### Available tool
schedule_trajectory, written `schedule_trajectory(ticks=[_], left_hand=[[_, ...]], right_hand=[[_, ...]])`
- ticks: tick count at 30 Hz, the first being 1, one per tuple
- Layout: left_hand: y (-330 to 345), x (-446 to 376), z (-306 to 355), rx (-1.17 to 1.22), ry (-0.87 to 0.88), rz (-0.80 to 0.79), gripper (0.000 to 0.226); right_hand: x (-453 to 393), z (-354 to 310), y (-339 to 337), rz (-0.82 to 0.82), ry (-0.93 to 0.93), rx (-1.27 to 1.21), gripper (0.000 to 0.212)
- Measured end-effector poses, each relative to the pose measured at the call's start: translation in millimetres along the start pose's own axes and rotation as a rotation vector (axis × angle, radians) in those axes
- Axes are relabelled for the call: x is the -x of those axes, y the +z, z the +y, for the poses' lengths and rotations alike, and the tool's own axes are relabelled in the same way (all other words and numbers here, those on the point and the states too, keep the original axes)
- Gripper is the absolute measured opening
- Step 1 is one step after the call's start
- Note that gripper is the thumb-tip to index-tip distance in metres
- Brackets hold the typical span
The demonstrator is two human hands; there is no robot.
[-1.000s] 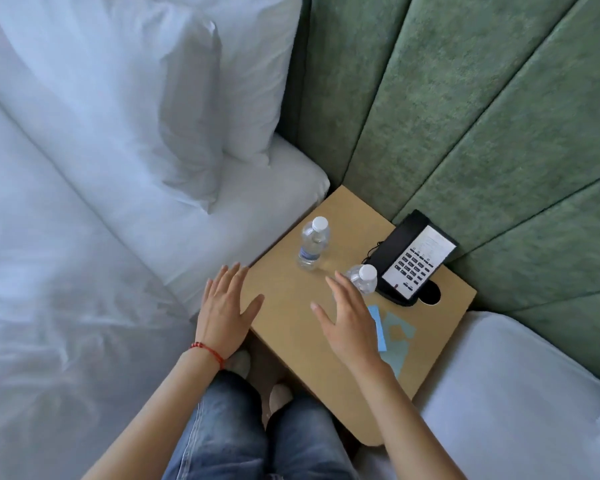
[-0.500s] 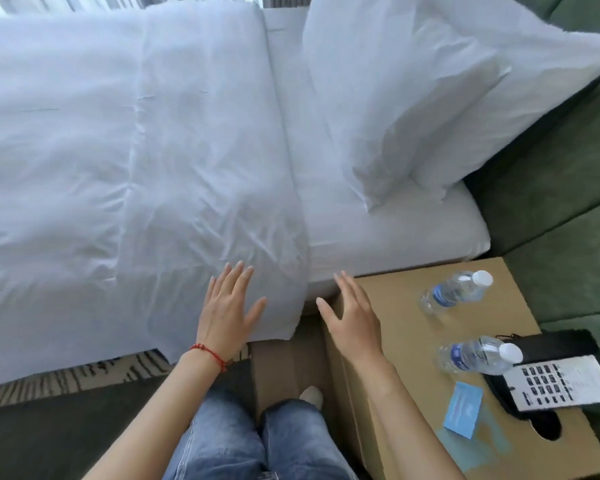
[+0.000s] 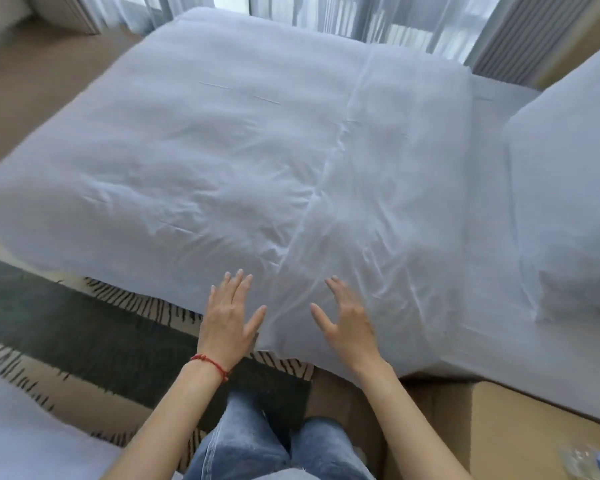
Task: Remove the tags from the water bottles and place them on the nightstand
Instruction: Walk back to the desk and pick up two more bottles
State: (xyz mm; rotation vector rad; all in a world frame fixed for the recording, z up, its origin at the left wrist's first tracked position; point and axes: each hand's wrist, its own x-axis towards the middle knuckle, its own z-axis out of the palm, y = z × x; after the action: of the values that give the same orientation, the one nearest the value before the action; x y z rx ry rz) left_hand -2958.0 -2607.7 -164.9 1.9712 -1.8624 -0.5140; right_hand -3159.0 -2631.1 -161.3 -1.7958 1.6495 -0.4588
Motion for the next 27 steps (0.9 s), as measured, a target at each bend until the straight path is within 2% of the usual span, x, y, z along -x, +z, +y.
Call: schedule_trajectory(ticks=[11,20,27], left_hand=[[-99,9,-158,-0.026,-0.398,0.209,0.058],[-144,25,-225,0.003,-0.691,0.338,0.056],[-176,5,-294,-0.018,-0.89,0.408,0.058]], right_hand=[[-91,-167,116,-0.275,-0.314,0.075,0.057],[-147,-255,178,-0.501,-0.518,0.23,0.057],[-209,-330,245,-0.639,-0.689,0.258,0.057]])
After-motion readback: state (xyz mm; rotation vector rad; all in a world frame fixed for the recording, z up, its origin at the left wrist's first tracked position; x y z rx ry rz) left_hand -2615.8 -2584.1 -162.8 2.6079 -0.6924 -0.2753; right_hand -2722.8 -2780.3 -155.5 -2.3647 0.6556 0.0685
